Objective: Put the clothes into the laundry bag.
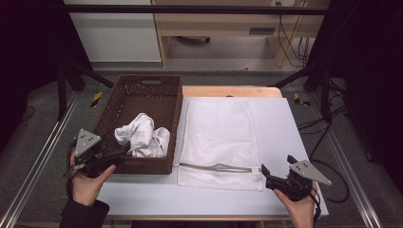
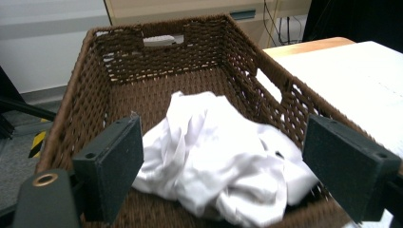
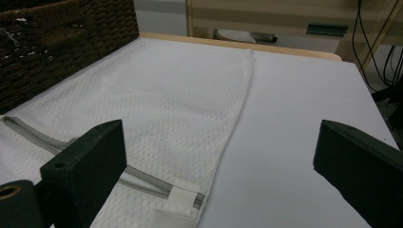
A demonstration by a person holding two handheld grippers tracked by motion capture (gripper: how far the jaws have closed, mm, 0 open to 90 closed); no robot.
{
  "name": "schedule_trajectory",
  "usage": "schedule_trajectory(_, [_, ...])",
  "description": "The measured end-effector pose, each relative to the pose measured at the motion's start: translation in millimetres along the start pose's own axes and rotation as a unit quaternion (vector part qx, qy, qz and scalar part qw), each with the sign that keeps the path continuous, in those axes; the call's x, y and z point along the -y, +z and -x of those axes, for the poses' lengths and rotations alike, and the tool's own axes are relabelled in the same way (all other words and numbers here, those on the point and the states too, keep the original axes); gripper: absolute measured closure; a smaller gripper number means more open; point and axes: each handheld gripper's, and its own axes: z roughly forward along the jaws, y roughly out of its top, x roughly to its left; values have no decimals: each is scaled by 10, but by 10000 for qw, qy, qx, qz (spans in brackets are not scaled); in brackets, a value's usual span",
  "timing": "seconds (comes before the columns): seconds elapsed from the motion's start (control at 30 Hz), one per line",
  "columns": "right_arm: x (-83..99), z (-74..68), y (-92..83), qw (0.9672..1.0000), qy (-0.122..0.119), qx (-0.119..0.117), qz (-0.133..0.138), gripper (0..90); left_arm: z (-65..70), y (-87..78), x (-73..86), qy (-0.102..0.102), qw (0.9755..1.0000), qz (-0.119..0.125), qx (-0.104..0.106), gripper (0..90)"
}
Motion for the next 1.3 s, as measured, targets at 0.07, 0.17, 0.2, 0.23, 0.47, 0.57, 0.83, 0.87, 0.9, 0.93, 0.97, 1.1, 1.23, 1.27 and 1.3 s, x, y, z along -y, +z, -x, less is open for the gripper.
schedule_trajectory(0.07, [1,-3,8,10000,14,-12,-15,42,17,69,-85,24,10000,-24,-1,131])
schedule_trajectory(0.17, [2,-5,14,10000,7,-12,-12,43,25,145,-175,7,10000,-29,1,131])
schedule_trajectory(0.2, [0,-6,18,10000,4,-7,-24,42,25,205,-242,-24,10000,-24,0,131])
schedule_trajectory(0.23, [0,-6,18,10000,4,-7,-24,42,25,205,-242,-24,10000,-24,0,131])
schedule_trajectory(0.47, [3,12,20,10000,30,-2,-58,42,-7,494,-432,4,9997,-212,-107,140])
schedule_trajectory(0.57, [13,26,28,9999,63,-13,-104,39,-40,654,-427,131,9989,-403,-180,139])
schedule_trajectory(0.83, [38,34,67,9997,79,-44,-211,33,-111,934,-347,176,9971,-730,-124,101])
schedule_trajectory(0.87, [41,31,71,9997,92,-44,-226,32,-113,1004,-323,198,9955,-919,-94,93])
schedule_trajectory(0.9, [43,31,74,9997,89,-47,-231,32,-112,1029,-328,221,9946,-1006,-116,90])
schedule_trajectory(0.93, [45,28,77,9997,95,-48,-237,32,-112,1029,-328,221,9946,-1006,-116,86])
schedule_trajectory(0.97, [46,28,79,9997,88,-59,-240,32,-111,1039,-330,242,9945,-1013,-129,90])
schedule_trajectory(1.1, [45,12,92,9996,80,-88,-265,30,-118,1123,-329,311,9931,-1125,-140,75])
schedule_trajectory(1.23, [52,9,103,9994,49,-107,-322,27,-121,1261,-272,290,9911,-1296,-44,59])
schedule_trajectory(1.27, [55,14,103,9994,50,-109,-334,26,-121,1283,-260,293,9905,-1342,-42,56])
schedule_trajectory(1.3, [58,20,105,9993,62,-99,-341,27,-121,1283,-260,293,9905,-1342,-42,56])
